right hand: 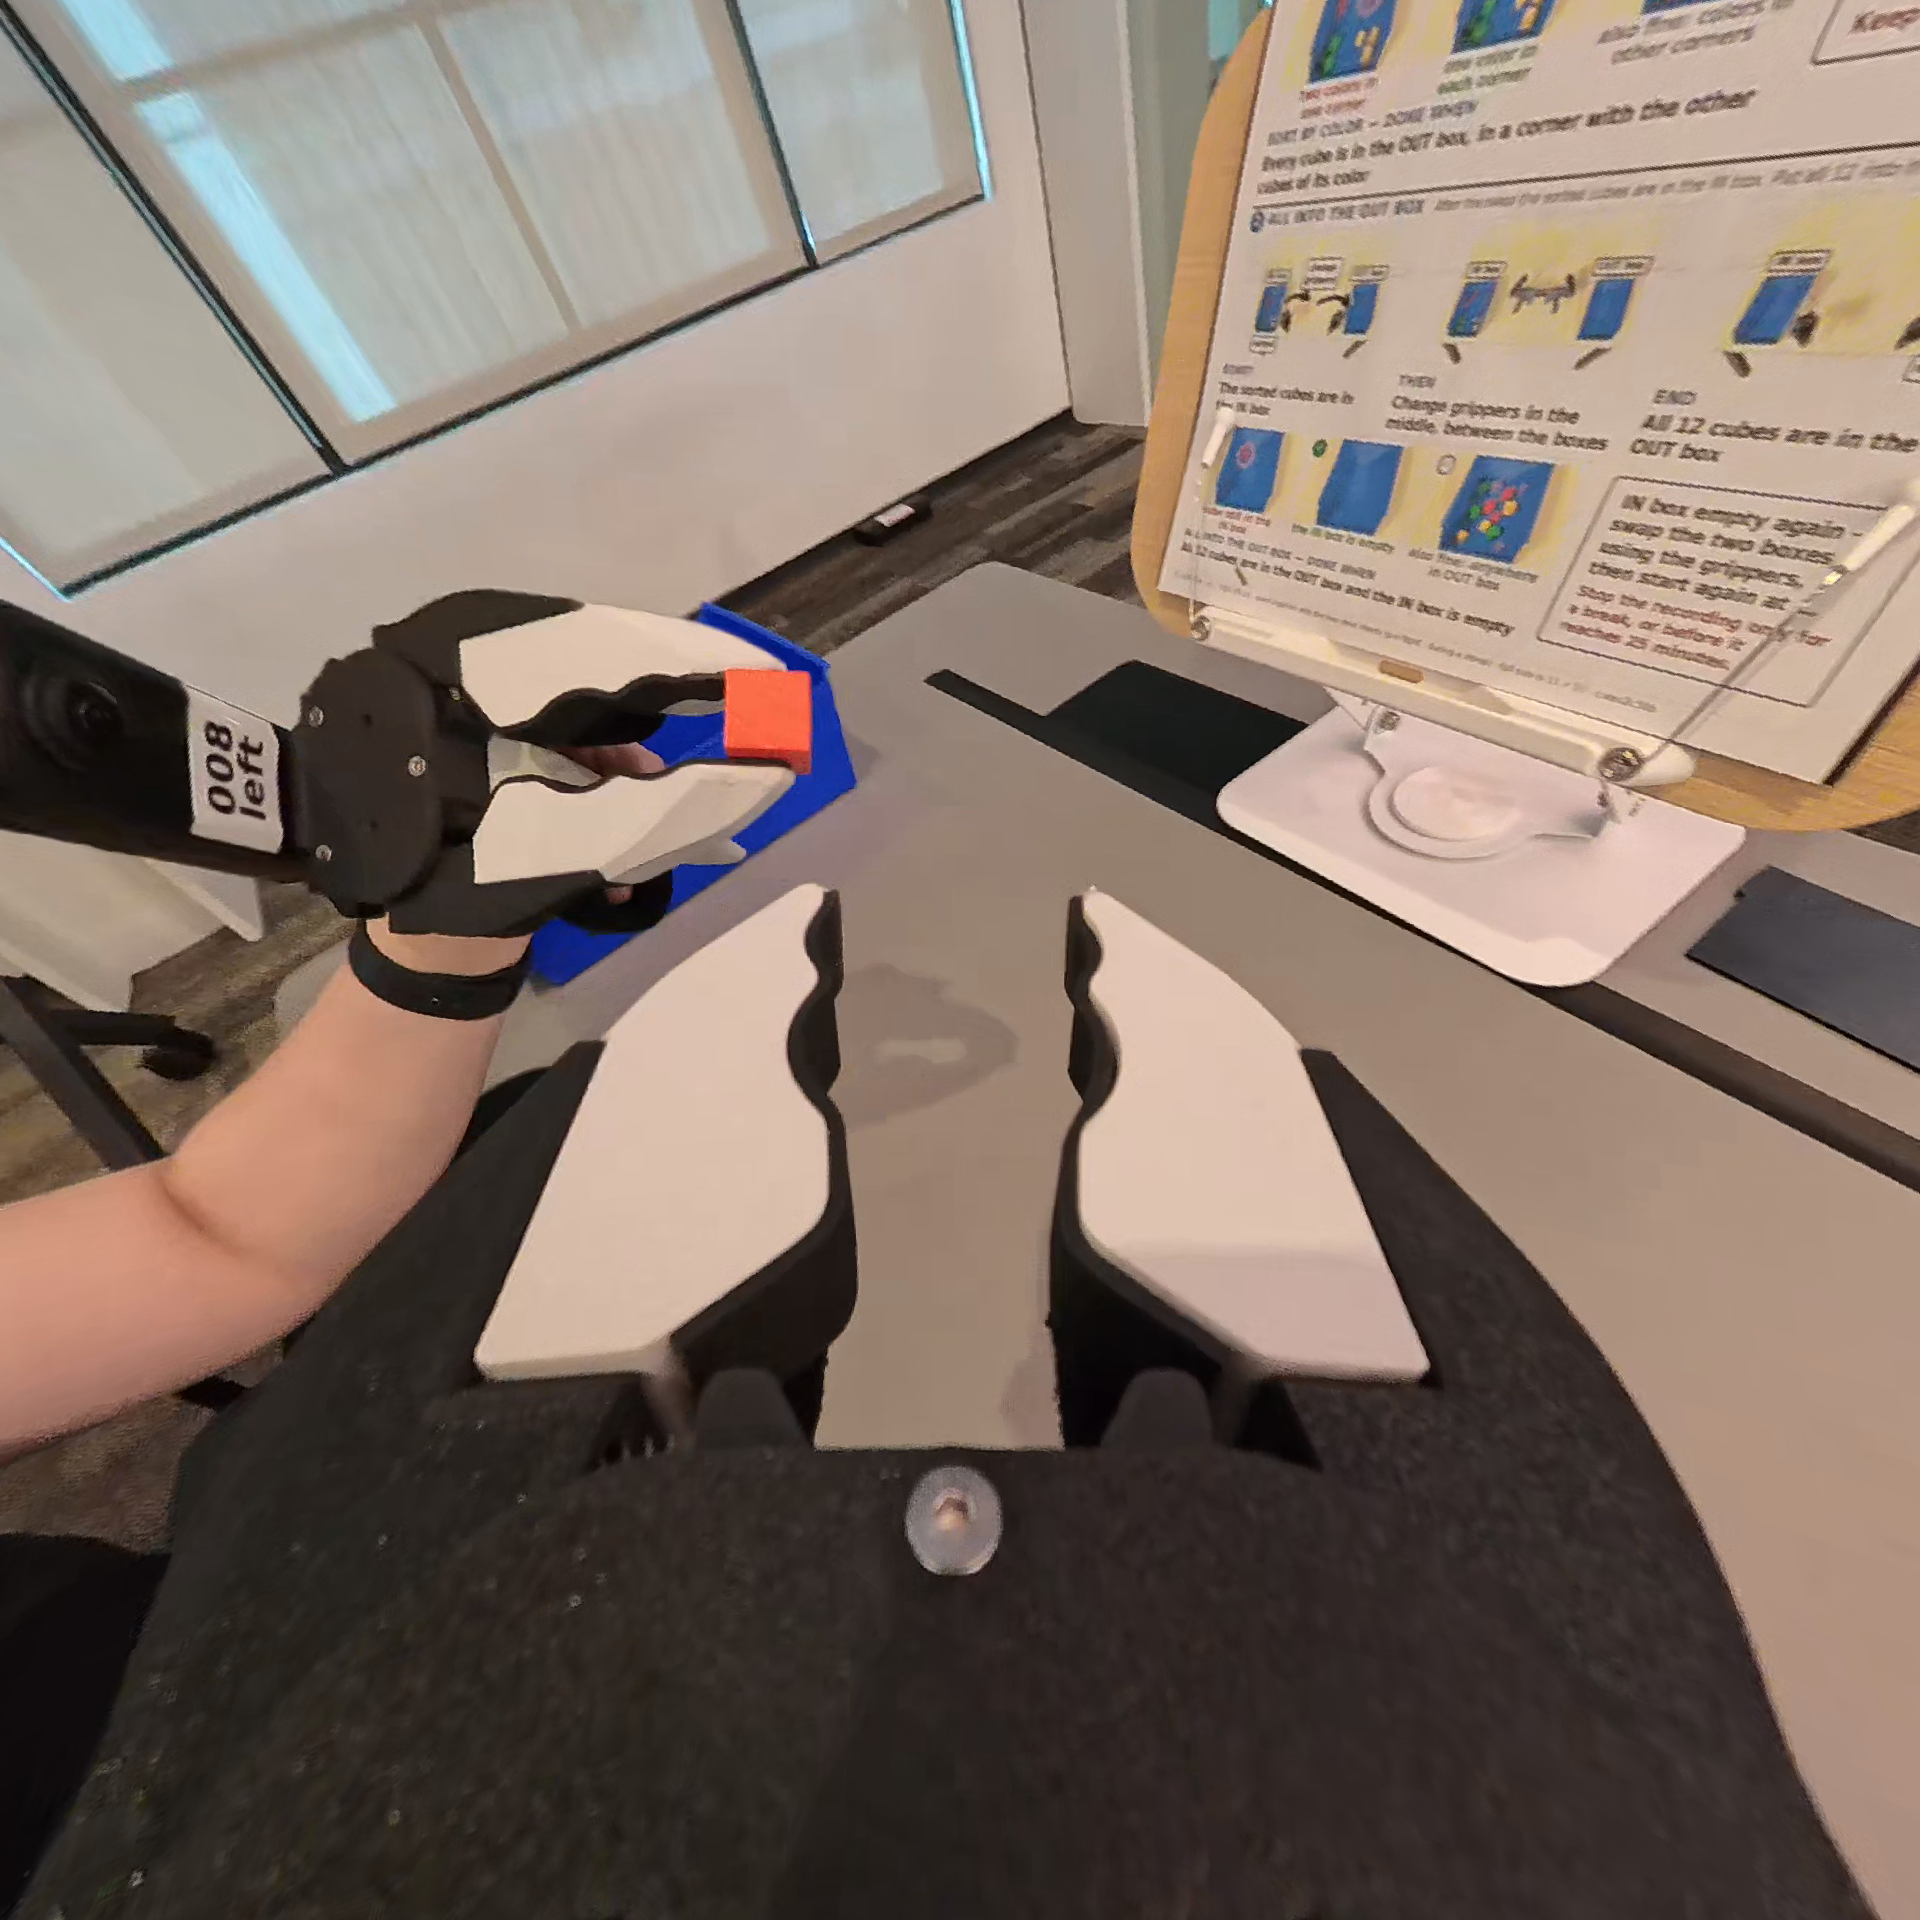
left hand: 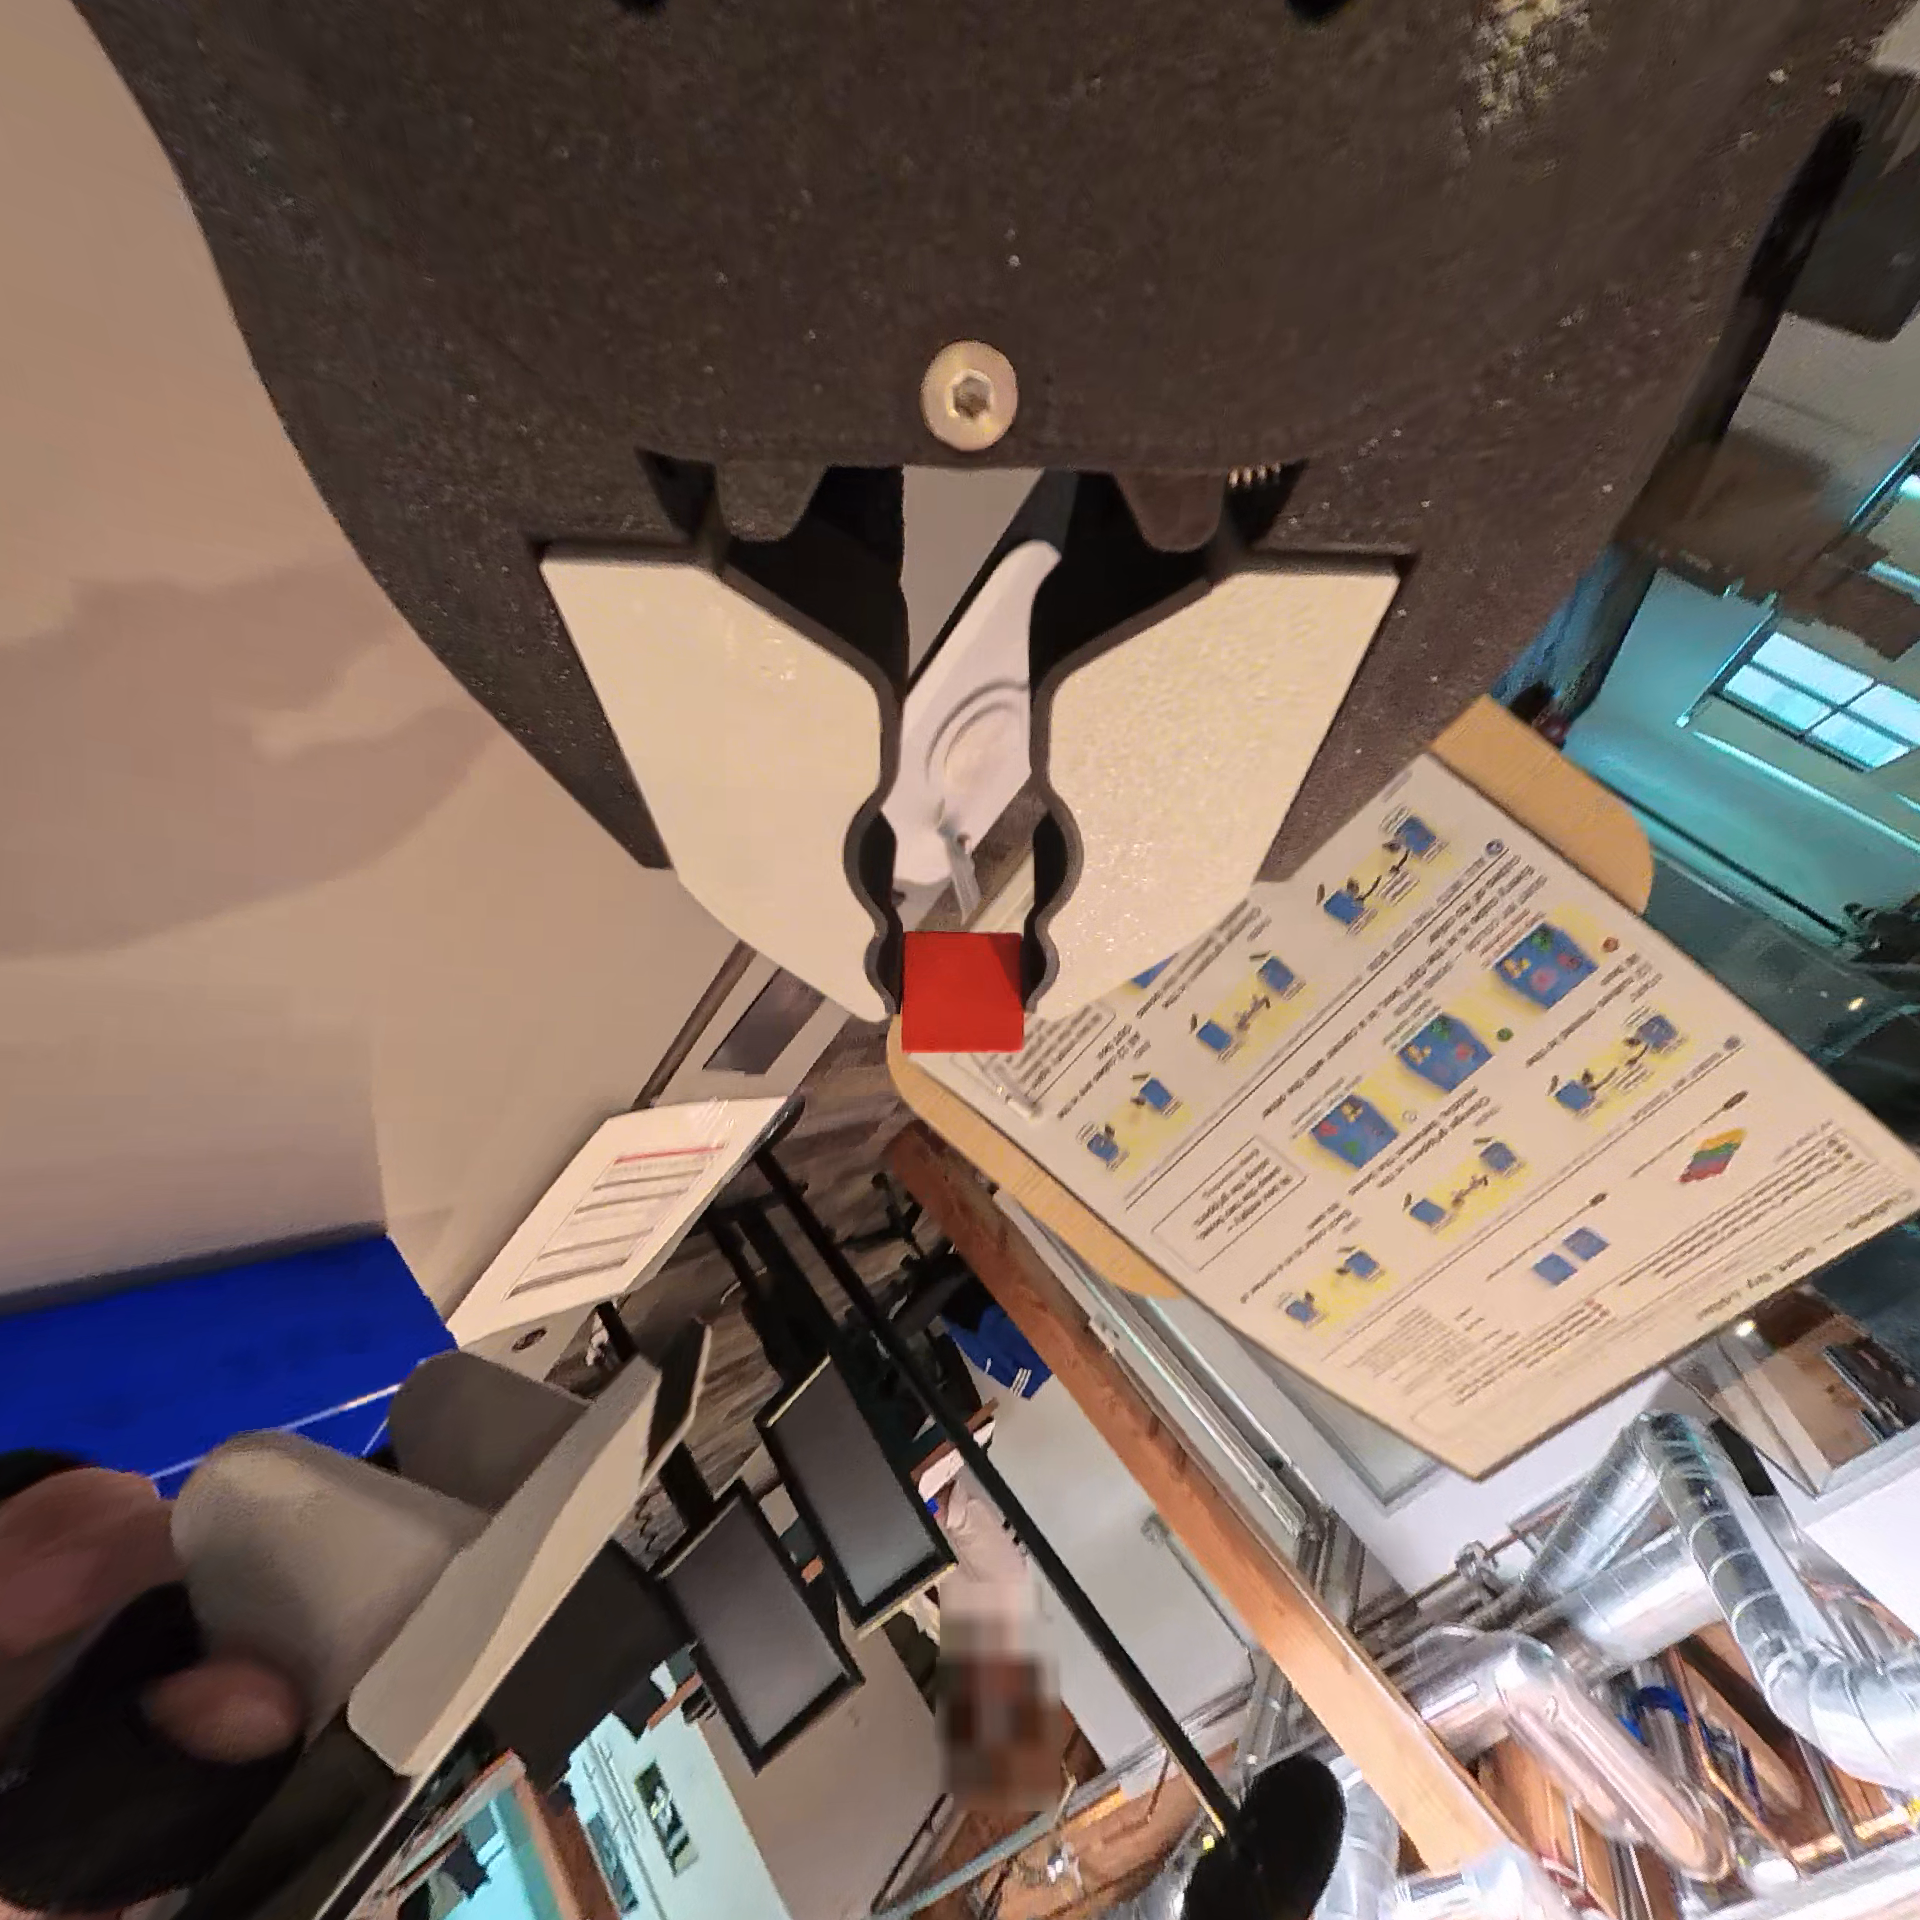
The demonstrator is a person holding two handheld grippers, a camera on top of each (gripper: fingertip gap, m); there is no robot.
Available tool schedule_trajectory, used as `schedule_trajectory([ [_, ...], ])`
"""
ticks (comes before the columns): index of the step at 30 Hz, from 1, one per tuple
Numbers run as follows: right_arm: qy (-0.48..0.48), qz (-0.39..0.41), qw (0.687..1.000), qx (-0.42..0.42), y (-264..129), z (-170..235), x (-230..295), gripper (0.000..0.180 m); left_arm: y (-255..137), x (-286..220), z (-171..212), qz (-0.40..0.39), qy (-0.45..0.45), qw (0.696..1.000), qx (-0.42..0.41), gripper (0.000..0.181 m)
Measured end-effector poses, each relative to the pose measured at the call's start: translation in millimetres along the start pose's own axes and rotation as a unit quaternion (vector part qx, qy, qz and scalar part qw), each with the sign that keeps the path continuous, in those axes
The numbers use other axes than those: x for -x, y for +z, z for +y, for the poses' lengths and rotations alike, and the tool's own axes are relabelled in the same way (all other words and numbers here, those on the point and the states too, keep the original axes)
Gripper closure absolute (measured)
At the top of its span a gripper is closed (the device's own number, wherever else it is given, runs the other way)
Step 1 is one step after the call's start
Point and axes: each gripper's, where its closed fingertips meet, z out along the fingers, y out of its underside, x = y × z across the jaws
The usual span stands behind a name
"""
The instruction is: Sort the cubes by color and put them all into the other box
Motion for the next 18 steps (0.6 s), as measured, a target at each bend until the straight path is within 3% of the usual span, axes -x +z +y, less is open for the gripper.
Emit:
schedule_trajectory([
  [3,0.003,0.005,1.000,0.012,5,7,-2,0.136,11,-11,2,0.004,-0.012,1.000,-0.016,0.159],
  [12,-0.003,-0.013,0.998,0.056,53,40,9,0.139,16,-44,16,0.016,0.060,0.998,0.010,0.159],
  [18,-0.021,0.004,0.999,0.047,50,34,8,0.133,15,-41,13,0.017,0.072,0.997,0.010,0.159],
])
